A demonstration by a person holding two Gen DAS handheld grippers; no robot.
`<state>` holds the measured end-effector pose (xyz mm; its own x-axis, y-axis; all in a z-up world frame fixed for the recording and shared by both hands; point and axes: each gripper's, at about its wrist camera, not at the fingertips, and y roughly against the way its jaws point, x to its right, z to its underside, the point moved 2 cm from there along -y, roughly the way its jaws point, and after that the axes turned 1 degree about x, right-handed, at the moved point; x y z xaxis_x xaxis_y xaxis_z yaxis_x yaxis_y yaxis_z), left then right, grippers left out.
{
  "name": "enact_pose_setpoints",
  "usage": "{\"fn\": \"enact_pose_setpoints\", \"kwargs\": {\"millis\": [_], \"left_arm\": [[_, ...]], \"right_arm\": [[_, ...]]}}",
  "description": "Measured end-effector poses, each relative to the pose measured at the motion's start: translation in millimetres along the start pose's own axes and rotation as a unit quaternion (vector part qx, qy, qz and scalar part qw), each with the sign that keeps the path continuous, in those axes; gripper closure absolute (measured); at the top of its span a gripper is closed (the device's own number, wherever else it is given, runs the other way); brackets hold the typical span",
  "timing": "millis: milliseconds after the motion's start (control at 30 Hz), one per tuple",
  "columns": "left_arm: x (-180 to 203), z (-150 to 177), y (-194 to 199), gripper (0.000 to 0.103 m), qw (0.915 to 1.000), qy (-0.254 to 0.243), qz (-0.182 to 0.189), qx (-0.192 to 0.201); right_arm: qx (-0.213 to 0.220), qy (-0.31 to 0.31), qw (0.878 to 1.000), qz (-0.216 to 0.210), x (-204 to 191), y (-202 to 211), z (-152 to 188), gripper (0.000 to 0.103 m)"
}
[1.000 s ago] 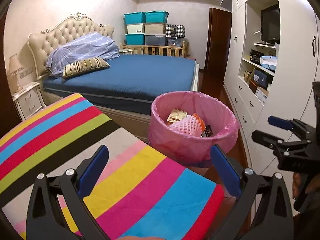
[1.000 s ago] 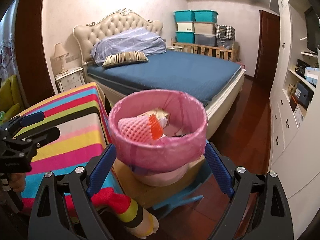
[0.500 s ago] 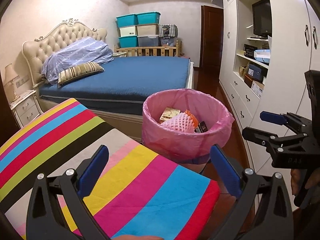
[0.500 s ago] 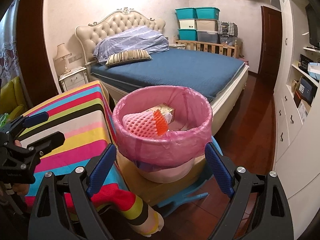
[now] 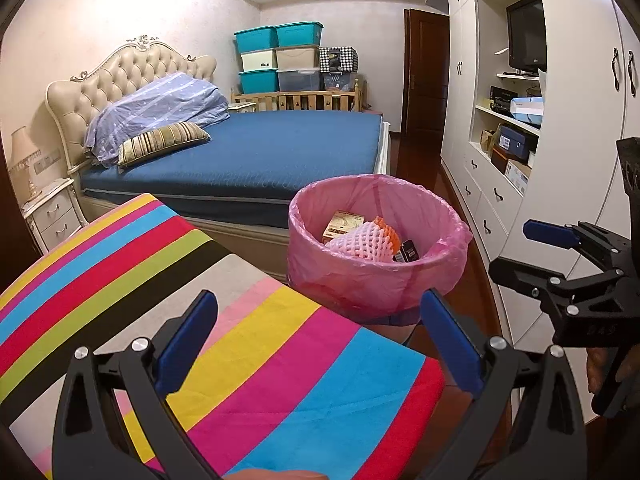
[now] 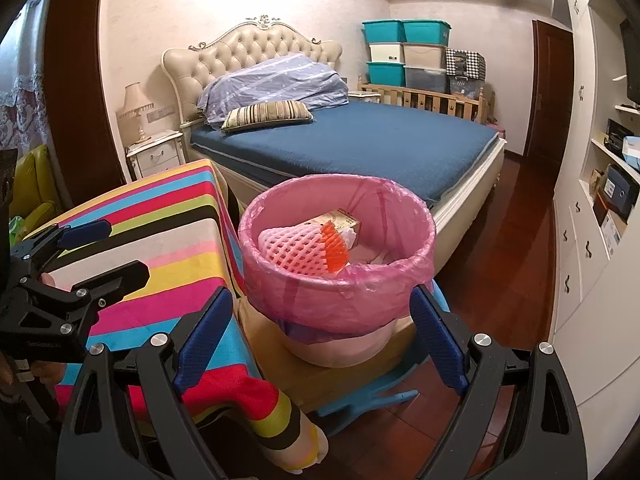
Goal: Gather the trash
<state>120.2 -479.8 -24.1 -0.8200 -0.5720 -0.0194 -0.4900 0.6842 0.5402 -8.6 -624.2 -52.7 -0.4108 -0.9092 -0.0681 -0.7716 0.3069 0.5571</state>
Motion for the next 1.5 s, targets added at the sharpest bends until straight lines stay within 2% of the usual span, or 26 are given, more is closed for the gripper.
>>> {"fn": "enact_pose_setpoints", "kwargs": {"millis": [1500], "left_arm": [[1.5, 7.3, -1.2, 0.005, 1.0000, 0.003, 0.005, -0.003]], "right_arm": [[-0.003, 0.000, 1.000, -0.005, -1.7, -6.4, 5.1, 0.018]]}}
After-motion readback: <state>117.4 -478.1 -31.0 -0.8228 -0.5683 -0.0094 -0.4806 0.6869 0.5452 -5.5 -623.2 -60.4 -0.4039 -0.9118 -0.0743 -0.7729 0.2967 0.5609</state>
